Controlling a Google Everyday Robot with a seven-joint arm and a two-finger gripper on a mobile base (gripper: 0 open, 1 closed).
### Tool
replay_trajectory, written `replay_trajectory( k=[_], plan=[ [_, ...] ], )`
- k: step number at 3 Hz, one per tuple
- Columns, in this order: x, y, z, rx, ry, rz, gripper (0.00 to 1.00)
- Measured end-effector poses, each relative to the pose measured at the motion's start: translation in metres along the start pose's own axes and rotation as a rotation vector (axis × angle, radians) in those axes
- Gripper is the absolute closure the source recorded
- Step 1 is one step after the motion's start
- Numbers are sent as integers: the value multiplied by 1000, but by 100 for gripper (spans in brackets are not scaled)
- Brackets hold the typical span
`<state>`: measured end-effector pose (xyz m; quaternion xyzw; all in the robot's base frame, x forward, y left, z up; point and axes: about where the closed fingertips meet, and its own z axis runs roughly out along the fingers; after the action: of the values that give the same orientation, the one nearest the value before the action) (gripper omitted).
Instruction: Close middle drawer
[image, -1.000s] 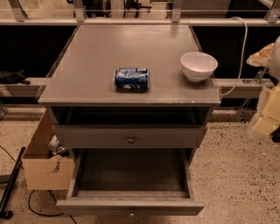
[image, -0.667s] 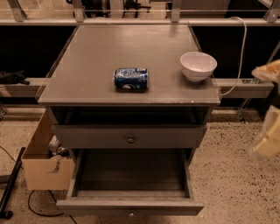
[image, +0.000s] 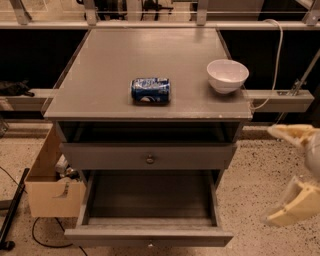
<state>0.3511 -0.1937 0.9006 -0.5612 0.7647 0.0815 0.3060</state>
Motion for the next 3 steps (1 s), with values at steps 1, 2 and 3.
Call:
replay_trajectory(
  k=[1, 2, 3],
  plan=[
    [11, 16, 32, -44, -36, -3, 27],
    [30, 33, 65, -109, -27, 7, 50],
    [48, 44, 96, -164, -11, 8, 73]
  ],
)
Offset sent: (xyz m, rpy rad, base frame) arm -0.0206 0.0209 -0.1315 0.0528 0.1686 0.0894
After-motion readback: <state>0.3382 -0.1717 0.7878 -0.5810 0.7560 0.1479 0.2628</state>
